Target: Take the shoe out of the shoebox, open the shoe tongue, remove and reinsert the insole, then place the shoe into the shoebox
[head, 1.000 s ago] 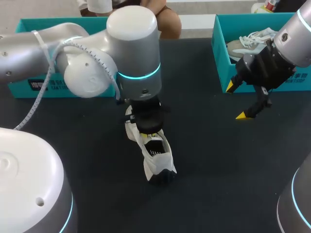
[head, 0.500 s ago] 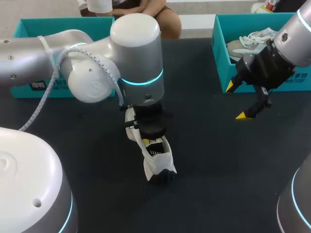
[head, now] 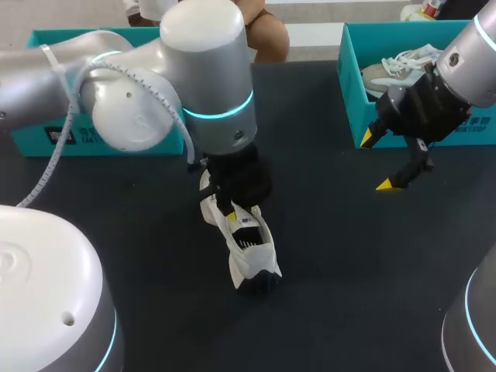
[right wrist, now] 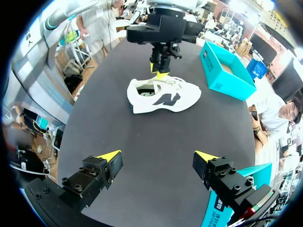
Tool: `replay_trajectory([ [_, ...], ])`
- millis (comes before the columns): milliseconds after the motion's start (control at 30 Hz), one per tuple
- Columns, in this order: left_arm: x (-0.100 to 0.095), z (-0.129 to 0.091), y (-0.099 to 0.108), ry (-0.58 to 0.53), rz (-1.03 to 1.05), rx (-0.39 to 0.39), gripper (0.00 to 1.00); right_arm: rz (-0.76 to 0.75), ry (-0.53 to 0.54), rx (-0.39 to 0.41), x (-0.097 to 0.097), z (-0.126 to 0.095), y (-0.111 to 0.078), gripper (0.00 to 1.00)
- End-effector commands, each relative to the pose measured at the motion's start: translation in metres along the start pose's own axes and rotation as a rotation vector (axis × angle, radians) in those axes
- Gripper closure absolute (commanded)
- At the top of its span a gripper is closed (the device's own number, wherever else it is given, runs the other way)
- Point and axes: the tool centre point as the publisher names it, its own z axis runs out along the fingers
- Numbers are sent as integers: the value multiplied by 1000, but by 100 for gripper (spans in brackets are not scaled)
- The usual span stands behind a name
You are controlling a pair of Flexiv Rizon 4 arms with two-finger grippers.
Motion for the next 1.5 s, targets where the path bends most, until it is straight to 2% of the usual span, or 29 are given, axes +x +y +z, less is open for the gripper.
replay_trajectory([
  [33, 12, -8, 1, -34, -57, 5, 0, 0, -1, 1, 0, 1, 0, 0],
  [367, 12, -8, 1, -34, -57, 5, 0, 0, -1, 1, 0, 1, 0, 0],
  [400, 11, -7, -1, 28, -157, 19, 0, 0, -1, 1, 0, 1, 0, 0],
  [433, 13, -6, -4, 12, -275, -43, 0, 0, -1, 1, 0, 1, 0, 0],
  [500, 22, -7, -8, 48, -429, -14, 0, 0, -1, 1, 0, 1, 0, 0],
  [533, 26, -8, -11, 34, -537, -26, 0, 0, -1, 1, 0, 1, 0, 0],
  [567, 33, -9, -12, 18, -573, 0, 0, 0, -1, 1, 0, 1, 0, 0],
  [600, 37, -9, -15, 29, -673, -21, 0, 0, -1, 1, 0, 1, 0, 0],
  [633, 41, -8, -18, 18, -691, -17, 0, 0, -1, 1, 0, 1, 0, 0],
  [700, 47, -7, -26, -47, -809, -67, 0, 0, -1, 1, 0, 1, 0, 0],
  [733, 48, -6, -30, -47, -820, -34, 0, 0, -1, 1, 0, 1, 0, 0],
  [900, 56, 1, -38, -48, -1000, 24, 0, 0, -1, 1, 0, 1, 0, 0],
  [933, 57, 2, -40, -31, -1022, 12, 0, 0, -1, 1, 0, 1, 0, 0],
  [1500, 57, 3, -44, -17, -1021, 0, 0, 0, -1, 1, 0, 1, 0, 0],
])
